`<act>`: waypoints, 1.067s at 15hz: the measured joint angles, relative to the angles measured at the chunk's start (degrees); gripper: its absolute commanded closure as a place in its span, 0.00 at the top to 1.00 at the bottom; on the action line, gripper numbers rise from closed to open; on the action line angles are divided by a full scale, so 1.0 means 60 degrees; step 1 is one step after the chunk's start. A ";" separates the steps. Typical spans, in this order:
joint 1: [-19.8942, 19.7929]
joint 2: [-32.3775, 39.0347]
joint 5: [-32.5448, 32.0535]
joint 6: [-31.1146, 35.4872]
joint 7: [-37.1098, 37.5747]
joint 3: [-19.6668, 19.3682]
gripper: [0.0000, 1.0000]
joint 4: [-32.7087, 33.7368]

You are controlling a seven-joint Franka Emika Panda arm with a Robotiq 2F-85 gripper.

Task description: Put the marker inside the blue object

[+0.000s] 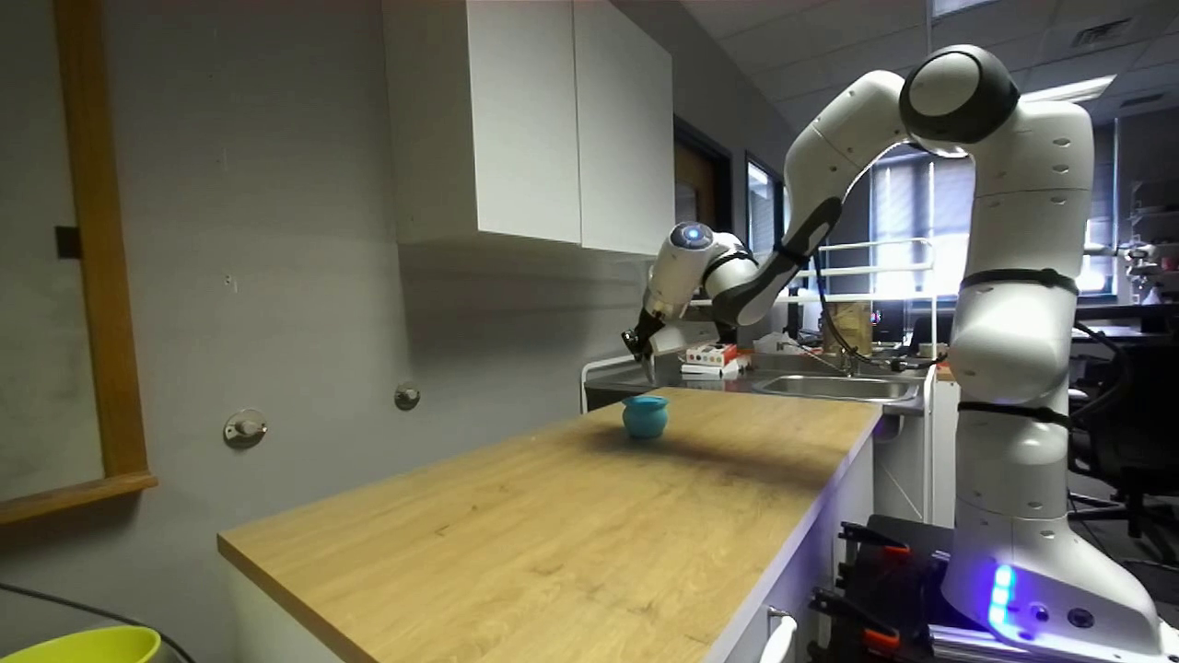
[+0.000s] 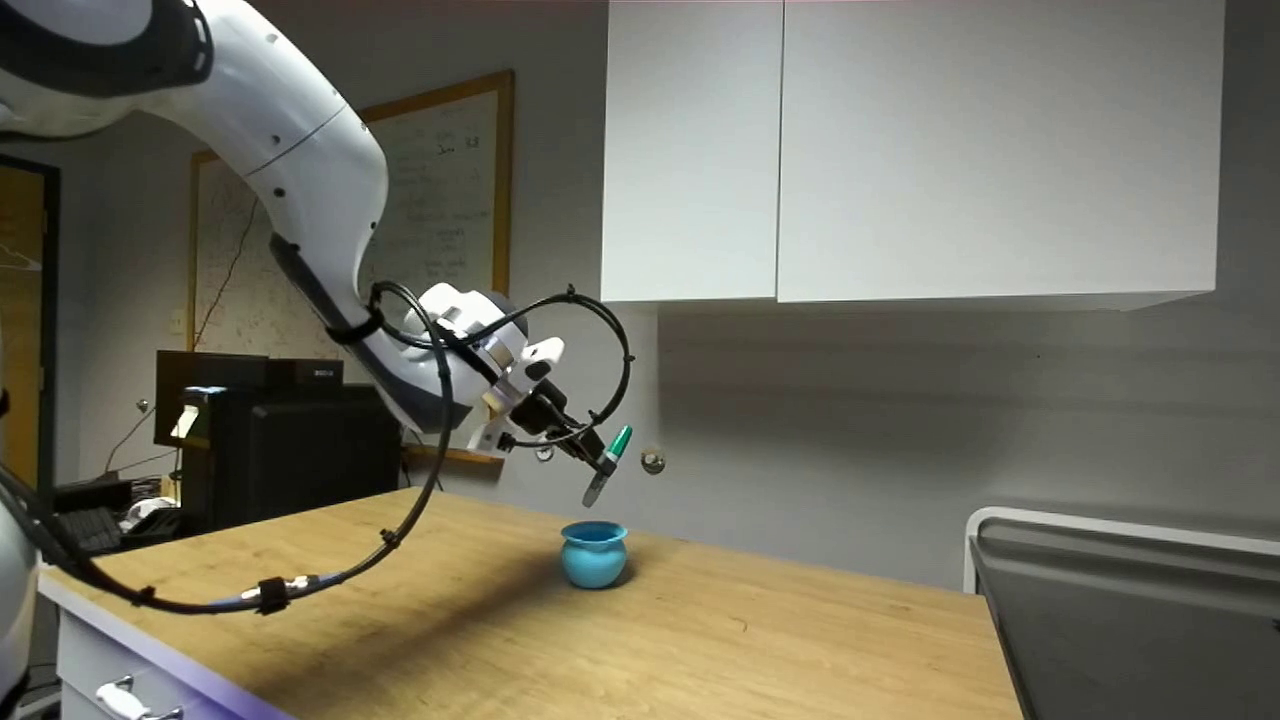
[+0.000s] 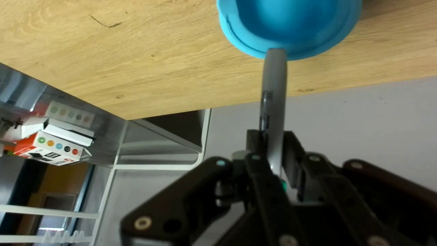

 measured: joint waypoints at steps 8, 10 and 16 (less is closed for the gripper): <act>0.0270 0.0004 -0.1611 -0.1518 0.2178 0.0457 0.06 -0.0303; 0.0374 0.0007 -0.1659 -0.1704 0.2353 0.0575 0.06 -0.0348; 0.0883 0.0170 -0.1929 -0.2229 0.2806 0.0540 0.06 -0.0381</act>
